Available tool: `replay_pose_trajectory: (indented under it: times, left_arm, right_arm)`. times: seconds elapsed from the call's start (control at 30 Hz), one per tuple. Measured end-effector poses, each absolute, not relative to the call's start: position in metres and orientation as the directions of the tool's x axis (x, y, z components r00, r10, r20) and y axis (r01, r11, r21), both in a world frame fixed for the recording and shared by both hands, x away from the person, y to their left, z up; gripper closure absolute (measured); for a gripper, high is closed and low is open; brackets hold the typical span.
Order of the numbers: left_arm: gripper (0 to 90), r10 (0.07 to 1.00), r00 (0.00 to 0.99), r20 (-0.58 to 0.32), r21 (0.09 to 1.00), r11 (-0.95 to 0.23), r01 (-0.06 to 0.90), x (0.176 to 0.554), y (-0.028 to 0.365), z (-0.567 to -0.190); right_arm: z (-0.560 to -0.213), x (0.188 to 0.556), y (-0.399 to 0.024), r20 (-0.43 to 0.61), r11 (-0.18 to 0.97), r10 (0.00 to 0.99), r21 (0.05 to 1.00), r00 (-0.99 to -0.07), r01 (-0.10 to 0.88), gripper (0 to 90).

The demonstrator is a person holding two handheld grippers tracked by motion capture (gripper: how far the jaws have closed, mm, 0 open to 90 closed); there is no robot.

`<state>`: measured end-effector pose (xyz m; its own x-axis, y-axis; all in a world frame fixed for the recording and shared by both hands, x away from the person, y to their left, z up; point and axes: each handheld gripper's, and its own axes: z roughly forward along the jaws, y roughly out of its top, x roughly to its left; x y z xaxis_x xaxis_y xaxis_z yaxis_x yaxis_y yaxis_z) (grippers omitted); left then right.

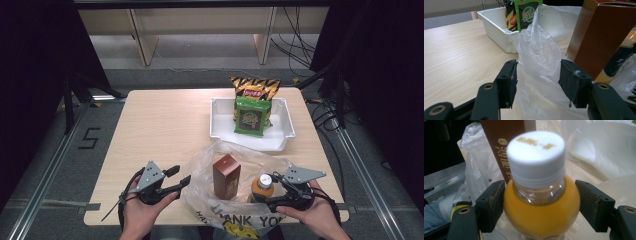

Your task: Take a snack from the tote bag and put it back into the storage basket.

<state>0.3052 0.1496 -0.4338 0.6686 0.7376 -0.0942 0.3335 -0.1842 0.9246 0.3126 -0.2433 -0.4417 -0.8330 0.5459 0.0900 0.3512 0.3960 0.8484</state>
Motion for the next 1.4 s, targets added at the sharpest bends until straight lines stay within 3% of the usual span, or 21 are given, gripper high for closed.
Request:
replay_pose_trajectory:
  times: [0.03, 0.13, 0.2, 0.47, 0.53, 0.83, 1.4]
  left_arm:
    - [47.6, 0.737, 0.669, -0.095, 0.925, -0.184, 0.333, 0.305, 0.15, -0.434]
    - [47.6, 0.741, 0.665, -0.092, 0.923, -0.187, 0.337, 0.305, 0.15, -0.434]
    - [47.6, 0.738, 0.668, -0.094, 0.924, -0.185, 0.334, 0.305, 0.15, -0.434]
    - [47.5, 0.739, 0.667, -0.092, 0.919, -0.195, 0.343, 0.305, 0.148, -0.436]
    - [47.4, 0.741, 0.664, -0.099, 0.918, -0.189, 0.348, 0.305, 0.148, -0.437]
    - [47.4, 0.738, 0.668, -0.09, 0.917, -0.2, 0.344, 0.305, 0.149, -0.437]
    - [47.3, 0.74, 0.665, -0.106, 0.916, -0.187, 0.354, 0.304, 0.147, -0.439]
  right_arm:
    - [-0.442, 0.309, -0.242, 0.129, 0.38, 0.567, 0.835, -0.814, 0.397, 27.1]
    - [-0.447, 0.313, -0.243, 0.105, 0.379, 0.556, 0.851, -0.825, 0.363, 26.8]
    - [-0.448, 0.31, -0.242, 0.155, 0.37, 0.567, 0.829, -0.809, 0.418, 26.8]
    - [-0.455, 0.312, -0.241, 0.141, 0.374, 0.552, 0.839, -0.822, 0.395, 27.9]
    - [-0.457, 0.315, -0.242, 0.095, 0.403, 0.54, 0.843, -0.836, 0.356, 28.5]
    - [-0.457, 0.31, -0.24, 0.152, 0.394, 0.553, 0.819, -0.819, 0.417, 30.4]
    - [-0.457, 0.31, -0.239, 0.141, 0.382, 0.554, 0.833, -0.821, 0.401, 31.1]
